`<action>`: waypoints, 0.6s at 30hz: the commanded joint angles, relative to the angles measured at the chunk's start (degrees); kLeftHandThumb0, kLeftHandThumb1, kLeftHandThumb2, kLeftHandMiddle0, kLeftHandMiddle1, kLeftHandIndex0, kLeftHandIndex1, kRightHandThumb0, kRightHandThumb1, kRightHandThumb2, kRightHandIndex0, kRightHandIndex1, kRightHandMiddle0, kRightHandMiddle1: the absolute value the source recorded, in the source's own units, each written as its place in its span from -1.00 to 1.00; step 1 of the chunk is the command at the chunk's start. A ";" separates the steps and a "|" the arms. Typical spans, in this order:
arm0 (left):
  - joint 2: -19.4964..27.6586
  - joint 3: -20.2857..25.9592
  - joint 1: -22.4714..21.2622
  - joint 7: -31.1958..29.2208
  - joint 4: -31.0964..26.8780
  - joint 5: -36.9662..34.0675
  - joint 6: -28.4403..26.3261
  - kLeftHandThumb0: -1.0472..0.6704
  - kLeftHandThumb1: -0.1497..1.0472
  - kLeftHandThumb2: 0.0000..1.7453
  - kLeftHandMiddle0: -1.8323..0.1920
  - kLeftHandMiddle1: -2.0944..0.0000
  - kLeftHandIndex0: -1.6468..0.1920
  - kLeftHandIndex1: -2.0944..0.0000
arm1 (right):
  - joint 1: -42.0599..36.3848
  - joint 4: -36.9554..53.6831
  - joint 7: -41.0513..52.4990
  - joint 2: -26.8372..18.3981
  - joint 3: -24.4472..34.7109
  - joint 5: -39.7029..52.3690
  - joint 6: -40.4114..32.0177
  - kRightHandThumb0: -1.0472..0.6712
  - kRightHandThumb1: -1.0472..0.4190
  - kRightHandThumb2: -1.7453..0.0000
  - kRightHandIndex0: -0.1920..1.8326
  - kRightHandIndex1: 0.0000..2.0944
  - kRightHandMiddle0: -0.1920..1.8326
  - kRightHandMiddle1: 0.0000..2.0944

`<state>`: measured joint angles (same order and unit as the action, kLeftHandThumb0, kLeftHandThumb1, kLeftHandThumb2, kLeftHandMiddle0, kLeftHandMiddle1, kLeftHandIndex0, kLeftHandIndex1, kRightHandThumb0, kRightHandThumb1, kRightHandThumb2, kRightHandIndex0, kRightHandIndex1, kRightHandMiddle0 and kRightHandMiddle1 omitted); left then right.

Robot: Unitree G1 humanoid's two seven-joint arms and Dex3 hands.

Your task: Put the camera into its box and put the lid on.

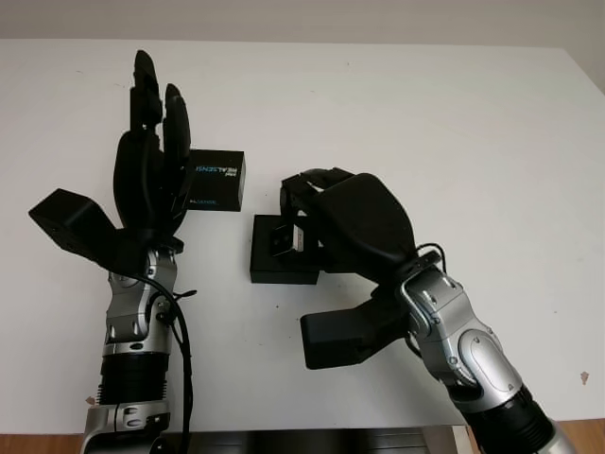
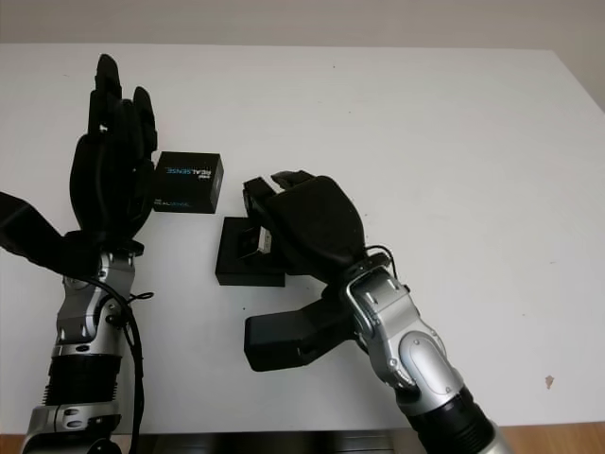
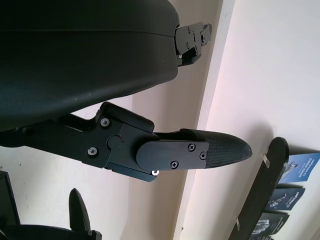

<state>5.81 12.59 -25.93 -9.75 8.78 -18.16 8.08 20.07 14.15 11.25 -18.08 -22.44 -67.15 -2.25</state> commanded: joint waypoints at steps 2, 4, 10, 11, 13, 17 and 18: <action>-0.20 -0.05 -0.20 -0.18 -0.50 -0.20 0.28 -0.63 1.00 -0.56 1.00 1.00 1.00 1.00 | -0.07 -0.30 1.47 -0.79 -0.61 -0.78 -0.30 -0.48 -0.99 0.93 -0.32 -0.87 -0.52 0.63; -0.16 -0.11 -0.14 -0.13 -0.63 -0.08 0.23 -0.63 1.00 -0.56 1.00 1.00 1.00 1.00 | -0.04 -0.21 1.89 -0.71 -0.61 -0.78 -0.43 -0.48 -0.99 0.94 -0.32 -0.87 -0.53 0.62; -0.19 -0.08 -0.20 -0.04 -0.63 -0.06 0.30 -0.63 1.00 -0.54 1.00 1.00 1.00 1.00 | 0.10 0.10 3.10 -0.97 -0.75 -1.25 -0.38 -0.47 -0.99 0.94 -0.33 -0.88 -0.55 0.58; -0.18 -0.08 -0.21 -0.04 -0.61 -0.05 0.28 -0.63 1.00 -0.54 1.00 1.00 1.00 1.00 | 0.15 0.10 3.28 -1.07 -0.77 -1.33 -0.29 -0.47 -0.99 0.94 -0.33 -0.88 -0.55 0.56; -0.17 -0.10 -0.21 0.00 -0.66 -0.02 0.22 -0.63 1.00 -0.54 1.00 1.00 1.00 1.00 | 0.25 0.14 3.77 -1.23 -0.80 -1.48 -0.21 -0.47 -0.99 0.94 -0.33 -0.89 -0.54 0.53; -0.32 -0.11 -0.17 0.35 -0.99 -0.07 -0.12 -0.63 1.00 -0.55 1.00 1.00 1.00 1.00 | 0.49 0.38 5.05 -1.66 -0.99 -2.23 -0.21 -0.47 -0.98 0.94 -0.33 -0.89 -0.53 0.46; -0.29 -0.14 -0.16 0.42 -1.03 0.00 -0.15 -0.63 1.00 -0.55 1.00 1.00 1.00 1.00 | 0.49 0.38 5.14 -1.66 -0.96 -2.11 -0.19 -0.46 -0.97 0.94 -0.32 -0.89 -0.51 0.47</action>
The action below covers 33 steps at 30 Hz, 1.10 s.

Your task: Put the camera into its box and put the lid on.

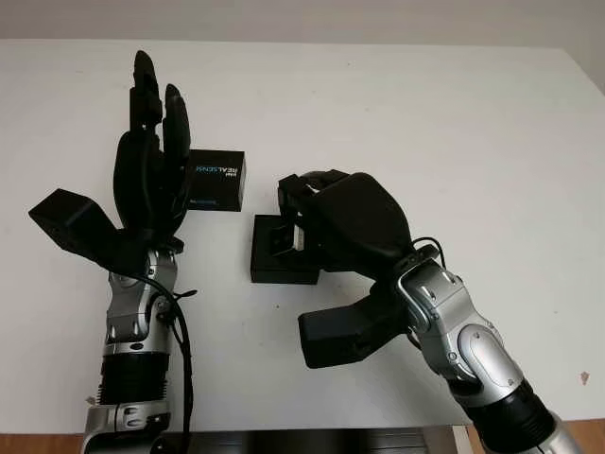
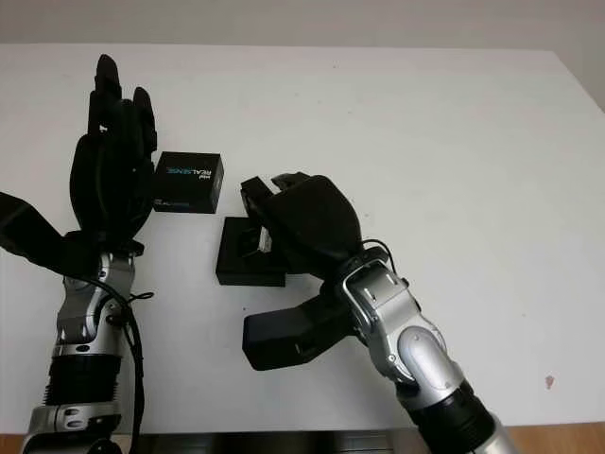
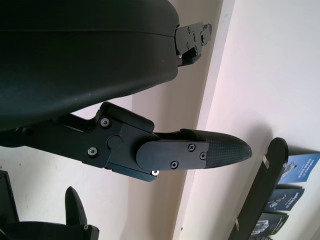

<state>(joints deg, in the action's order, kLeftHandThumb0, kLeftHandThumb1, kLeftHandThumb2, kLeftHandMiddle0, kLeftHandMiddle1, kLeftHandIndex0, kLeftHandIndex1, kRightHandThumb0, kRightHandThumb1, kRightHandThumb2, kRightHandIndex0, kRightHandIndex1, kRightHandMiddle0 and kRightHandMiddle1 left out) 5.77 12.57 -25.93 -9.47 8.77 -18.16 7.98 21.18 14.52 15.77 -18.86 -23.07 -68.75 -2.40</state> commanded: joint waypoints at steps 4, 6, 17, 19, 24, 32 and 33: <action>-0.28 0.05 -0.27 -0.36 -0.64 -0.57 0.30 -0.62 1.00 -0.55 1.00 1.00 1.00 1.00 | -0.99 -0.68 -1.45 -0.35 0.40 2.10 0.70 -0.31 -0.92 0.94 -0.26 -0.85 -0.48 0.62; -0.25 0.05 -0.23 -0.52 -0.66 -0.77 0.24 -0.62 1.00 -0.55 1.00 1.00 1.00 1.00 | -0.94 -2.04 -4.89 -0.38 0.75 3.81 2.08 -0.24 -0.93 0.94 -0.20 -0.81 -0.46 0.59; -0.05 -0.20 0.11 0.31 -1.41 -0.08 -0.12 -0.63 1.00 -0.53 1.00 1.00 1.00 1.00 | 1.70 -8.60 -9.13 1.53 6.68 25.34 7.30 -0.10 -1.00 0.90 -0.61 -0.07 -0.54 0.53; 0.04 -0.31 0.08 0.32 -1.46 0.01 -0.28 -0.63 1.00 -0.53 1.00 1.00 1.00 1.00 | 2.71 -8.93 -9.68 1.25 7.56 26.94 7.66 -0.11 -0.99 0.90 -0.61 -0.06 -0.54 0.54; 0.24 -0.47 0.07 0.42 -1.66 0.50 -0.56 -0.64 1.00 -0.52 1.00 1.00 1.00 1.00 | 3.97 -9.49 -10.97 0.77 8.55 28.44 8.56 -0.14 -0.98 0.92 -0.60 -0.05 -0.52 0.55; 0.14 -0.15 0.04 0.57 -1.73 0.33 -0.70 -0.64 1.00 -0.54 1.00 1.00 1.00 1.00 | 4.27 -7.81 -8.75 1.23 9.24 30.13 5.67 -0.14 -0.96 0.94 -0.61 -0.10 -0.47 0.46; 0.12 -0.13 0.06 0.55 -1.78 0.20 -0.79 -0.64 1.00 -0.54 1.00 1.00 1.00 1.00 | 4.25 -7.56 -8.22 1.39 9.44 31.00 5.26 -0.14 -0.96 0.94 -0.61 -0.11 -0.46 0.46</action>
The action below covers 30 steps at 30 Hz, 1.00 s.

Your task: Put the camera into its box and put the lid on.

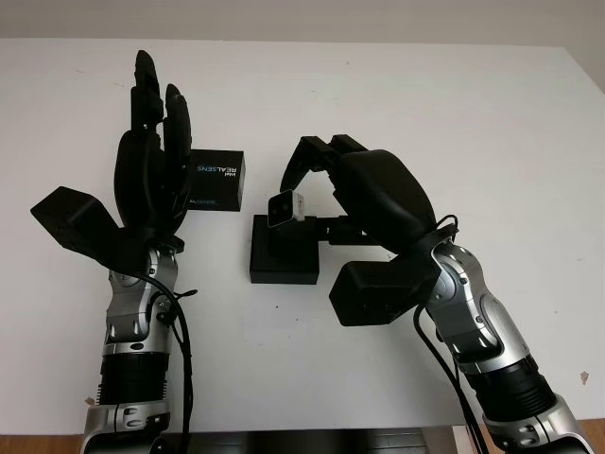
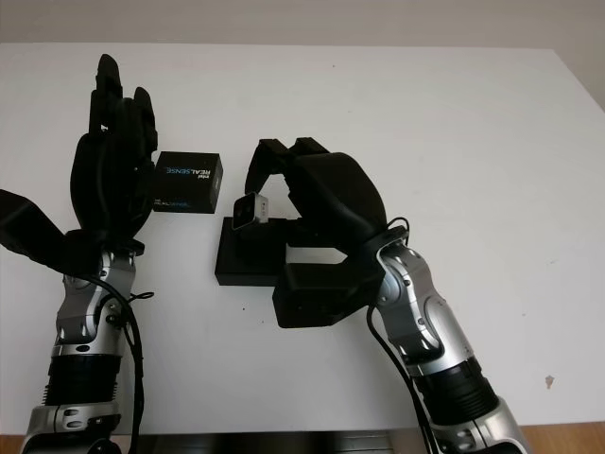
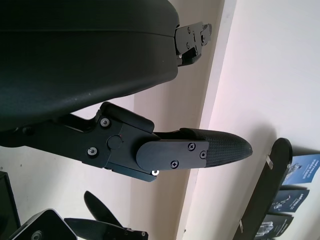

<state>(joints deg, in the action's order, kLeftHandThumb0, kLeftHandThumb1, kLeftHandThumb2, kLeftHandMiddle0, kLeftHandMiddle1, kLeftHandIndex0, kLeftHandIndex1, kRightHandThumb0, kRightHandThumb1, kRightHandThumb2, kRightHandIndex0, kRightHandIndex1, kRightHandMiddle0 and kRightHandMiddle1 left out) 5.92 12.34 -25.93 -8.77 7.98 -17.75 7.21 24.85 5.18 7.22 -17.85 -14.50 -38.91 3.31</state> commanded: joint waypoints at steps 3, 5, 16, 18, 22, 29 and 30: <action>-0.03 0.11 0.12 -0.23 -1.05 -0.43 -0.06 -0.64 1.00 -0.55 1.00 1.00 1.00 1.00 | 0.49 1.91 1.17 0.64 1.35 3.41 -0.72 -0.14 -0.96 0.94 -0.60 -0.12 -0.47 0.48; -0.02 0.10 0.13 -0.08 -1.00 -0.31 0.02 -0.64 1.00 -0.55 1.00 1.00 1.00 1.00 | 0.28 0.87 1.91 1.53 2.15 7.07 -0.53 -0.14 -0.97 0.94 -0.62 -0.10 -0.49 0.56; 0.13 0.21 0.34 -0.26 -1.01 -0.26 0.09 -0.63 1.00 -0.55 1.00 1.00 1.00 1.00 | 0.67 -6.29 6.18 2.80 4.77 20.94 0.02 -0.19 -0.98 0.94 -0.74 -0.09 -0.54 0.57; 0.11 0.24 0.32 -0.12 -1.06 -0.26 -0.15 -0.64 1.00 -0.55 1.00 1.00 1.00 1.00 | 0.81 -8.28 6.91 2.78 5.19 23.18 1.69 -0.21 -0.98 0.94 -0.72 -0.22 -0.52 0.52; 0.04 0.24 0.32 -0.04 -1.12 -0.20 -0.16 -0.64 1.00 -0.55 1.00 1.00 1.00 1.00 | 0.80 -11.94 7.22 2.72 5.34 25.35 4.74 -0.28 -0.99 0.94 -0.69 -0.42 -0.50 0.49; 0.08 0.29 0.29 -0.18 -0.80 -0.07 0.13 -0.63 1.00 -0.55 1.00 1.00 1.00 1.00 | 0.44 -17.68 6.23 3.50 5.31 26.88 9.43 -0.31 -0.99 0.94 -0.64 -0.59 -0.50 0.47; 0.05 0.27 0.32 -0.12 -0.86 -0.02 0.07 -0.63 1.00 -0.55 1.00 1.00 1.00 1.00 | 0.25 -18.32 6.31 3.73 5.31 27.36 9.90 -0.31 -0.99 0.94 -0.63 -0.59 -0.49 0.47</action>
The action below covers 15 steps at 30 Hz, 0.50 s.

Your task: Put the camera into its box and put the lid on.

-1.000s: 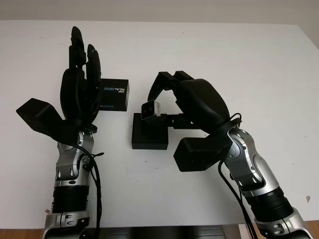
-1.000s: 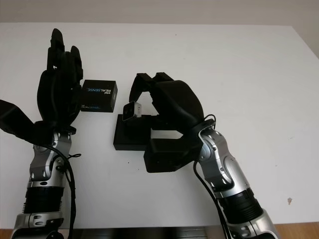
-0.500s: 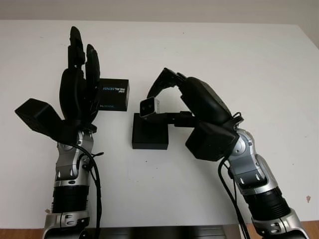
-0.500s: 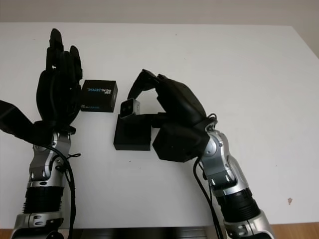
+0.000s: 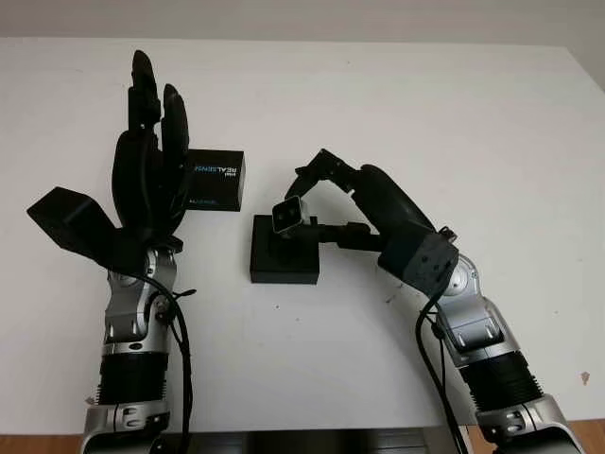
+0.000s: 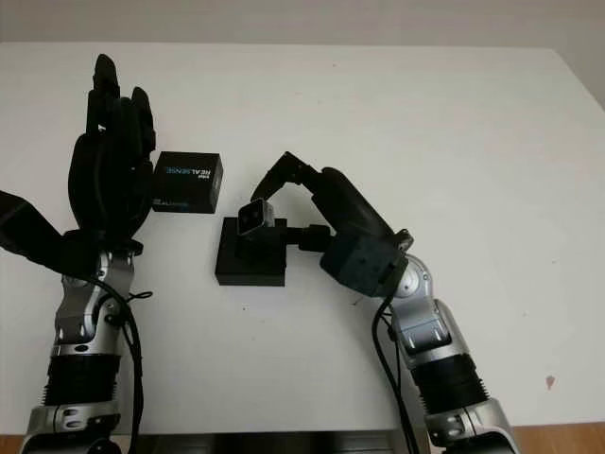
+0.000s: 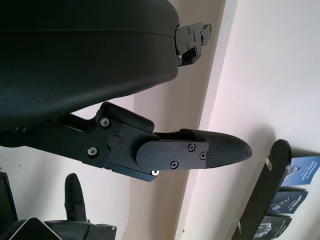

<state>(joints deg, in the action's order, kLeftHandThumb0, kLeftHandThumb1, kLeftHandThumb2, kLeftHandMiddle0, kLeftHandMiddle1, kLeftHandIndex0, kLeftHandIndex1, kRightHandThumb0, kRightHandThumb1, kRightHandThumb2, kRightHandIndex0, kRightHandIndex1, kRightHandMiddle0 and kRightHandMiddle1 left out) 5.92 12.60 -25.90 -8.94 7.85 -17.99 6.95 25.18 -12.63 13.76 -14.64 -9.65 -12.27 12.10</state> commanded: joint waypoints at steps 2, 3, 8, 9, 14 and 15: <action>0.04 0.00 0.33 0.08 -0.82 0.19 0.18 -0.63 1.00 -0.54 1.00 1.00 1.00 1.00 | -0.31 -1.38 -0.09 0.84 0.45 1.39 1.89 -0.34 -1.00 0.92 -0.64 -0.62 -0.49 0.47; 0.00 0.03 0.30 -0.01 -0.78 0.04 0.15 -0.63 1.00 -0.54 1.00 1.00 1.00 1.00 | -0.44 -1.87 0.04 1.03 0.44 1.81 2.41 -0.35 -1.00 0.92 -0.64 -0.63 -0.49 0.47; -0.10 0.06 0.26 0.03 -0.67 -0.03 0.19 -0.63 1.00 -0.54 1.00 1.00 1.00 1.00 | -1.56 -3.93 1.19 2.77 0.76 5.46 4.21 -0.36 -1.00 0.90 -0.65 -0.66 -0.50 0.46; -0.13 0.07 0.28 0.07 -0.67 -0.01 0.24 -0.63 1.00 -0.54 1.00 1.00 1.00 1.00 | -1.72 -4.11 1.45 3.04 0.80 6.07 4.29 -0.35 -1.00 0.90 -0.65 -0.66 -0.51 0.46; -0.14 0.17 0.33 -0.06 -0.68 -0.32 0.09 -0.63 1.00 -0.55 1.00 1.00 1.00 1.00 | -2.50 -5.50 1.48 4.47 0.88 7.35 6.70 -0.33 -1.00 0.89 -0.66 -0.69 -0.54 0.48; -0.13 0.18 0.27 -0.14 -0.53 -0.34 0.18 -0.63 1.00 -0.55 1.00 1.00 1.00 1.00 | -2.61 -5.88 1.62 4.99 1.02 8.05 7.00 -0.34 -1.00 0.88 -0.66 -0.69 -0.55 0.51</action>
<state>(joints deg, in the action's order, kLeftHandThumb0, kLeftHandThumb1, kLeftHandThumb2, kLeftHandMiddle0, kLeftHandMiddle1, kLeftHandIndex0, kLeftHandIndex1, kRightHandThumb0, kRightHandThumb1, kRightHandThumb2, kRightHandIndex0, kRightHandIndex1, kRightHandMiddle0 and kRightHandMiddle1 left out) 5.87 12.64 -25.90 -8.95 7.85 -18.12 6.95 22.96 -18.11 15.26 -10.61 -9.10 -5.23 18.02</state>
